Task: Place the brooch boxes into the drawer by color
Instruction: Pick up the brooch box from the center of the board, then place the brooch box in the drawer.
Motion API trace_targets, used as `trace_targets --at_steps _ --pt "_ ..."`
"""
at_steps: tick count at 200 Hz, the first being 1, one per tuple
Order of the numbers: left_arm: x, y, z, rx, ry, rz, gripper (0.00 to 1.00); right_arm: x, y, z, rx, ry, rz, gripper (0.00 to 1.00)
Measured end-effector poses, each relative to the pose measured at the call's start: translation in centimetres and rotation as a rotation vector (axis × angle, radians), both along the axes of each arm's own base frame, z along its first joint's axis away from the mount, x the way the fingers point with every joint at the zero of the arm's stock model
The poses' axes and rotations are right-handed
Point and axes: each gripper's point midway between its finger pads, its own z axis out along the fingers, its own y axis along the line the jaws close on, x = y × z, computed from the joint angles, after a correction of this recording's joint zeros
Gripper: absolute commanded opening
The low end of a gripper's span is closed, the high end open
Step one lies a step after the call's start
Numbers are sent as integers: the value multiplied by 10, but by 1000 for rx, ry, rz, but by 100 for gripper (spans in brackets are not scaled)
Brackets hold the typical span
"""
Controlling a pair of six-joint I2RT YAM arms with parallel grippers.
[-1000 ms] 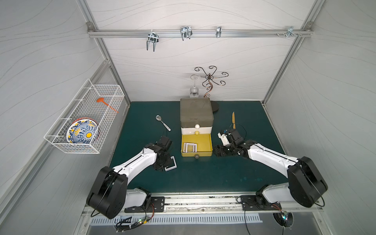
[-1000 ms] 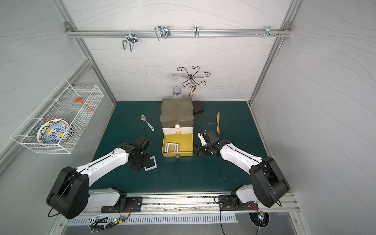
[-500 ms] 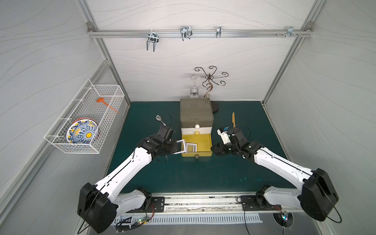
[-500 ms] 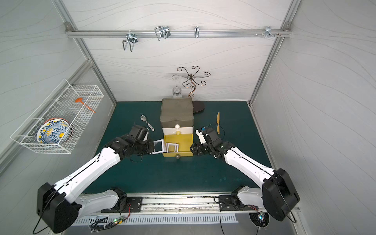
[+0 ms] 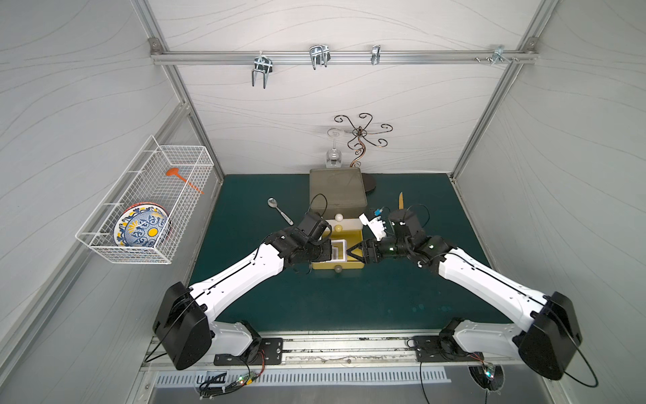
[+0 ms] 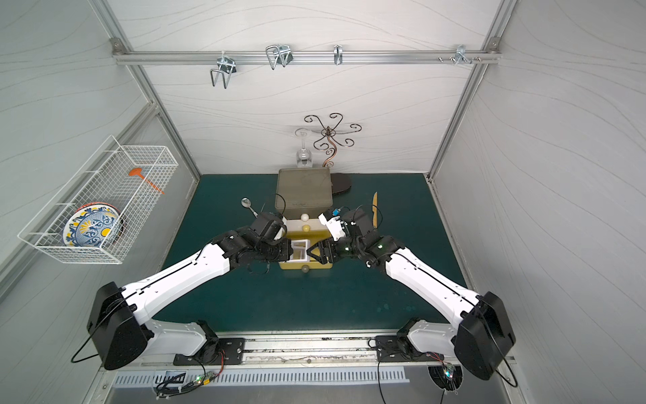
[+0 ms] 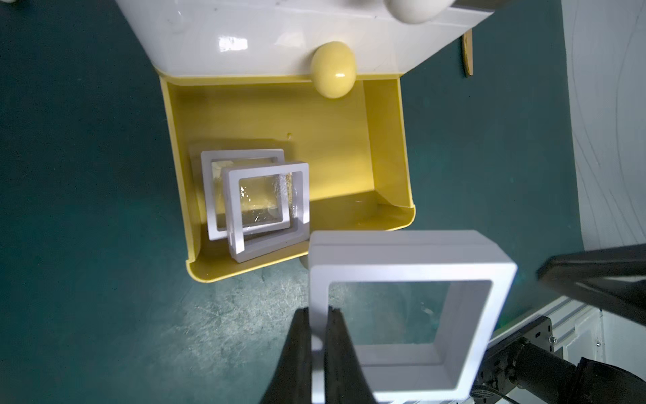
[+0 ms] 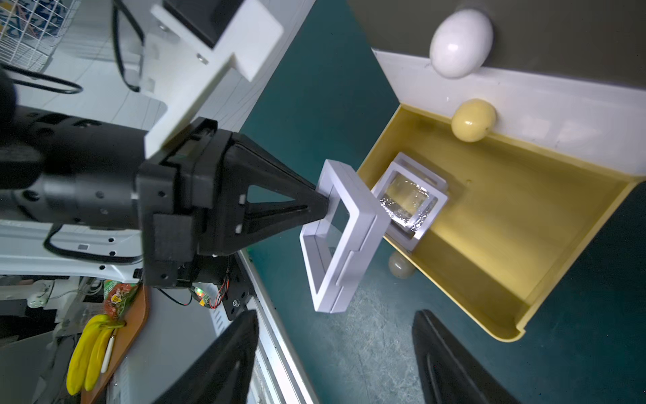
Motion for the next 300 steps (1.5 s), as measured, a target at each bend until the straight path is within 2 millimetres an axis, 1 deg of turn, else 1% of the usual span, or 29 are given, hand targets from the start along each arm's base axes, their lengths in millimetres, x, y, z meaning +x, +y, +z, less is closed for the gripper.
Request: trace_targets --at_steps 35,62,74,91,120,146,162,188,195,209,216,224,246,257,278,300 --pt "-1 -3 0 1 0 -8 0 -1 7 -17 -28 58 4 67" --pt "0 -5 4 -5 -7 -13 0 -2 11 -22 -34 84 4 63" --pt "0 -7 5 -8 -11 -17 0 -1 13 -22 -30 93 3 60" --pt "-1 -9 5 -10 -14 -22 0 2 17 -23 -25 97 3 52" --pt "-3 -10 5 -9 -14 -30 0 5 21 -27 -22 120 -5 32" --pt "-3 -10 5 -7 -15 -33 0 8 23 -26 -12 134 -23 21" --pt "-1 -11 6 -7 -24 -35 16 8 22 -26 -11 138 -30 16" --pt "0 -9 6 5 -35 -34 44 12 20 -26 -13 140 -50 14" --pt "1 -8 6 9 -42 -30 51 14 18 -26 -12 142 -57 14" --pt "3 -4 10 20 -65 -23 69 23 11 -27 -9 147 -85 14" --pt "3 -1 13 20 -80 -13 74 28 6 -30 -9 153 -105 14" --pt "3 2 18 17 -104 -2 77 35 -2 -34 -12 162 -132 14" --pt "1 17 33 13 -171 35 78 48 -23 -47 -28 187 -195 14" --pt "1 24 41 20 -207 50 78 52 -30 -52 -37 196 -215 14" --pt "4 37 50 53 -263 77 79 55 -34 -59 -49 204 -224 14" --pt "6 51 46 100 -280 101 79 58 -32 -71 -66 215 -224 13"
